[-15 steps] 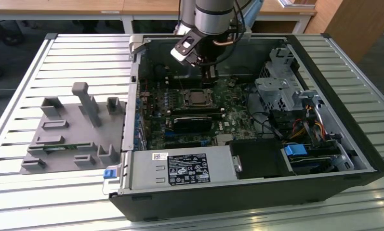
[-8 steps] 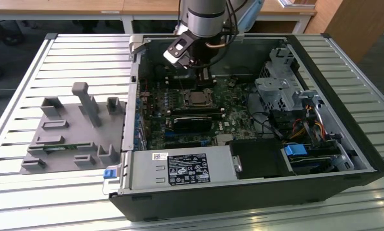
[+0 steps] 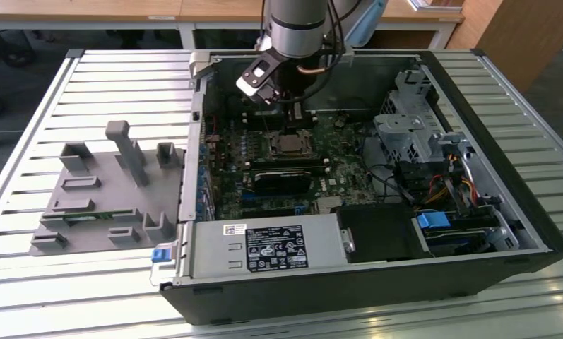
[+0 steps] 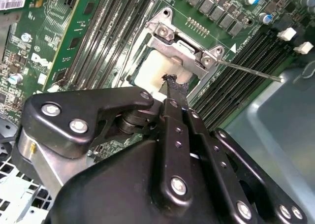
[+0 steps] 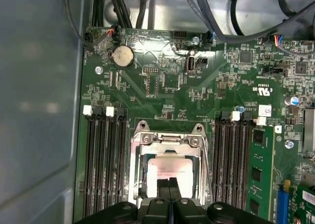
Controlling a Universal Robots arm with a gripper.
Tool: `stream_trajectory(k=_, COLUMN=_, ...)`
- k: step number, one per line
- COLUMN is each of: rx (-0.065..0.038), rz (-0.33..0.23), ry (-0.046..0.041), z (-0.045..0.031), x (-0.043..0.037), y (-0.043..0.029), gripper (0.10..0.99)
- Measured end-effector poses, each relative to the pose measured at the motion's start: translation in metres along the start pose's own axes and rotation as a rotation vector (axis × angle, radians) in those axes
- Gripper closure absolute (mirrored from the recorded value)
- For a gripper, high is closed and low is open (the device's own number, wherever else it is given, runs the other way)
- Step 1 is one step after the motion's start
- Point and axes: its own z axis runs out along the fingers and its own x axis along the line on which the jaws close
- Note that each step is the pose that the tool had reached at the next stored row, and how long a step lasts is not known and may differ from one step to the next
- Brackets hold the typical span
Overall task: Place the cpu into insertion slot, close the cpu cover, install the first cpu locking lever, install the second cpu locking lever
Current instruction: 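Close the cpu cover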
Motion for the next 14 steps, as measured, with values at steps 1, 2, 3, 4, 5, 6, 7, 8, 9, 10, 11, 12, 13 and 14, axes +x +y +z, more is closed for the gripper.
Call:
stream_trajectory(k=1, rx=0.000, rz=0.000, ry=-0.0001, z=0.0011, x=0.0000, y=-0.0001, gripper=0.980)
stream_trajectory(k=2, rx=0.000, rz=0.000, ry=0.0000, z=0.0021, x=0.0000, y=-0.0001, gripper=0.980)
stream_trajectory(k=3, rx=0.000, rz=-0.001, ry=0.0000, z=0.0030, x=0.0001, y=-0.0004, gripper=0.980)
stream_trajectory(k=4, rx=0.000, rz=-0.002, ry=0.0000, z=0.0038, x=0.0001, y=-0.0010, gripper=0.980)
stream_trajectory(k=5, rx=0.000, rz=-0.004, ry=0.0000, z=0.0048, x=0.0001, y=-0.0016, gripper=0.980)
stream_trajectory(k=6, rx=0.000, rz=-0.007, ry=0.0001, z=0.0061, x=0.0001, y=-0.0021, gripper=0.980)
stream_trajectory(k=7, rx=0.000, rz=-0.010, ry=0.0001, z=0.0074, x=0.0002, y=-0.0027, gripper=0.980)
stream_trajectory(k=8, rx=0.000, rz=-0.012, ry=0.0002, z=0.0084, x=0.0002, y=-0.0040, gripper=0.980)
stream_trajectory(k=9, rx=0.000, rz=-0.012, ry=0.0003, z=0.0092, x=0.0003, y=-0.0058, gripper=0.980)
stream_trajectory(k=10, rx=0.000, rz=-0.013, ry=0.0003, z=0.0100, x=0.0004, y=-0.0077, gripper=0.980)
stream_trajectory(k=11, rx=0.000, rz=-0.013, ry=0.0003, z=0.0109, x=0.0004, y=-0.0091, gripper=0.980)
stream_trajectory(k=12, rx=0.000, rz=-0.013, ry=0.0003, z=0.0119, x=0.0005, y=-0.0102, gripper=0.980)
stream_trajectory(k=13, rx=0.000, rz=-0.013, ry=0.0002, z=0.0130, x=0.0007, y=-0.0114, gripper=0.980)
stream_trajectory(k=14, rx=0.000, rz=-0.013, ry=0.0001, z=0.0141, x=0.0008, y=-0.0125, gripper=0.980)
